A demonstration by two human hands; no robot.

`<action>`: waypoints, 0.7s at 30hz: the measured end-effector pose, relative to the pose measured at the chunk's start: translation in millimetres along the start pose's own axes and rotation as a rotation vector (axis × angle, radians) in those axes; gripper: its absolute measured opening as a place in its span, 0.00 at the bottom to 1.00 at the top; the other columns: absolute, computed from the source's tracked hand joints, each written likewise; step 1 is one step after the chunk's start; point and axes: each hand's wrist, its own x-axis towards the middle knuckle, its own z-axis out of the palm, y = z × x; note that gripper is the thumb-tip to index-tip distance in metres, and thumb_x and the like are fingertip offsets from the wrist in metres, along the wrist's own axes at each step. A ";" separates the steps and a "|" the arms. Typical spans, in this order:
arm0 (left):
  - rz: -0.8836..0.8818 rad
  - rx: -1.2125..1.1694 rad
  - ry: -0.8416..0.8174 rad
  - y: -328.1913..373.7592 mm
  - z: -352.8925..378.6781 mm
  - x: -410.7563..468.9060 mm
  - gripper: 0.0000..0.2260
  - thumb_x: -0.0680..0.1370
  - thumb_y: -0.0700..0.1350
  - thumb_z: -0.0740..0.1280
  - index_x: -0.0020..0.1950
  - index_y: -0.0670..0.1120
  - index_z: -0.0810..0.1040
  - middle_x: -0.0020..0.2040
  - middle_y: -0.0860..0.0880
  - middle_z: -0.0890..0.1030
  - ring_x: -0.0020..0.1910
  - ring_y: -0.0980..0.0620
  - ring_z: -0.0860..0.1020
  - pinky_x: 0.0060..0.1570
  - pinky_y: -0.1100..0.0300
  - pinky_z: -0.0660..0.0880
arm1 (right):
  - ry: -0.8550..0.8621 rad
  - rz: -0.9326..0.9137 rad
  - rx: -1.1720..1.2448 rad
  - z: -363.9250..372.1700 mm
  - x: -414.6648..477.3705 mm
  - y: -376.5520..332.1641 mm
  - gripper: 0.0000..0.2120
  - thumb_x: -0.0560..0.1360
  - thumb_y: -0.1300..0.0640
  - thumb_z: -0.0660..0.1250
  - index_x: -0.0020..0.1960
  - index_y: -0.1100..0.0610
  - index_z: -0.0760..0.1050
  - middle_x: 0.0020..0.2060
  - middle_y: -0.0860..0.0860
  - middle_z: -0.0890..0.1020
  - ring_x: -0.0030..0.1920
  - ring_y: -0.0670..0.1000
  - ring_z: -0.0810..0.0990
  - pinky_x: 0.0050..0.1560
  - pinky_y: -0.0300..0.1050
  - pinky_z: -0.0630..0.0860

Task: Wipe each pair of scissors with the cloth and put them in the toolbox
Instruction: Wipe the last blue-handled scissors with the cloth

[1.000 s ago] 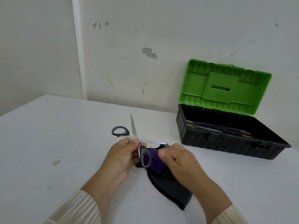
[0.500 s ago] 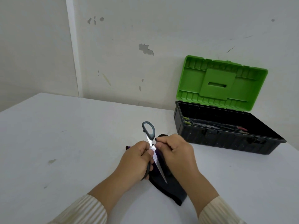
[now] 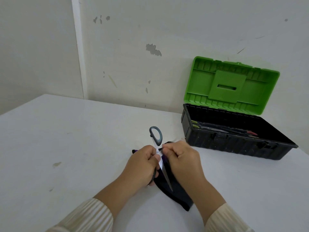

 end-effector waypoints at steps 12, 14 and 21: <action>-0.009 0.049 -0.029 0.5 -7.2 4.2 0.08 0.79 0.41 0.61 0.41 0.42 0.72 0.33 0.45 0.77 0.28 0.46 0.73 0.26 0.58 0.67 | 0.402 0.208 0.217 -32.9 8.4 25.0 0.09 0.74 0.59 0.66 0.44 0.46 0.78 0.43 0.42 0.81 0.48 0.40 0.79 0.52 0.34 0.71; -0.022 0.040 -0.020 -1.0 -6.6 4.6 0.08 0.79 0.41 0.61 0.40 0.42 0.72 0.33 0.44 0.78 0.30 0.45 0.73 0.27 0.57 0.68 | 0.230 0.087 0.171 -21.6 1.5 12.7 0.10 0.73 0.61 0.67 0.45 0.46 0.80 0.42 0.42 0.81 0.46 0.37 0.77 0.49 0.25 0.70; -0.055 0.040 -0.017 -0.7 -12.6 5.7 0.07 0.76 0.35 0.60 0.38 0.43 0.70 0.30 0.43 0.75 0.22 0.48 0.69 0.26 0.59 0.69 | 0.211 0.034 -0.023 -17.0 5.8 18.8 0.07 0.74 0.61 0.65 0.48 0.54 0.81 0.42 0.47 0.80 0.45 0.43 0.75 0.46 0.22 0.65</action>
